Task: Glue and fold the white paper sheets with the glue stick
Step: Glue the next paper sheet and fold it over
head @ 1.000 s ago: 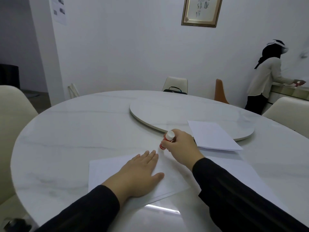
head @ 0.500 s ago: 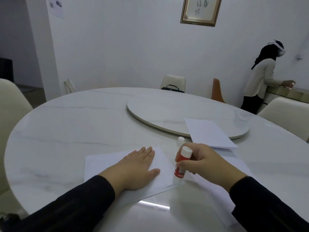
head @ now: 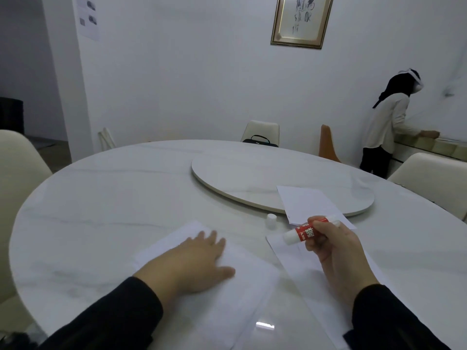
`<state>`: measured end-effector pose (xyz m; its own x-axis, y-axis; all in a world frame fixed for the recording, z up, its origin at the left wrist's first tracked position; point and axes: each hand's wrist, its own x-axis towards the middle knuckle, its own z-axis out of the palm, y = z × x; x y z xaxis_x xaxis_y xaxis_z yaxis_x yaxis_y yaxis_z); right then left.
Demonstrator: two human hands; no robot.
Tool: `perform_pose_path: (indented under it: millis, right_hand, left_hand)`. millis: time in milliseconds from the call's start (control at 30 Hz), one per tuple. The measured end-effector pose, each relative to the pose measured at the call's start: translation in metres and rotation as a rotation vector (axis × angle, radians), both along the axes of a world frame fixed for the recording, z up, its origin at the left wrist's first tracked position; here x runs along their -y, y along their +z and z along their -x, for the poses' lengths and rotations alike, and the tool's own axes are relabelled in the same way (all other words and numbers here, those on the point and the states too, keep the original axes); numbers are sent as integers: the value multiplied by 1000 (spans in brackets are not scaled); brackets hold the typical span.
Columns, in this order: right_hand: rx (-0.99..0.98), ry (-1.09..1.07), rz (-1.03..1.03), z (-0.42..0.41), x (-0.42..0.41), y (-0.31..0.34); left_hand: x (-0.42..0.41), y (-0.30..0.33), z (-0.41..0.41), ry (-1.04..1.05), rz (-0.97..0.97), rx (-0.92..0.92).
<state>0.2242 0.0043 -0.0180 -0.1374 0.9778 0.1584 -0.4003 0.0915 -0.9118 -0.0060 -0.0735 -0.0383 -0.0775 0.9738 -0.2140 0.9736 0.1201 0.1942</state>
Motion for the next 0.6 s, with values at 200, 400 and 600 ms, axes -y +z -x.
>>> perform_pose_path:
  millis: [200, 400, 600]
  right_hand:
    - [267, 22, -112, 13, 8, 27]
    - [733, 65, -386, 63, 11, 35]
    - [868, 49, -473, 98, -7, 9]
  left_hand:
    - [4, 7, -7, 190, -197, -71]
    - [2, -8, -12, 39, -148, -25]
    - [0, -15, -11, 5, -175, -36]
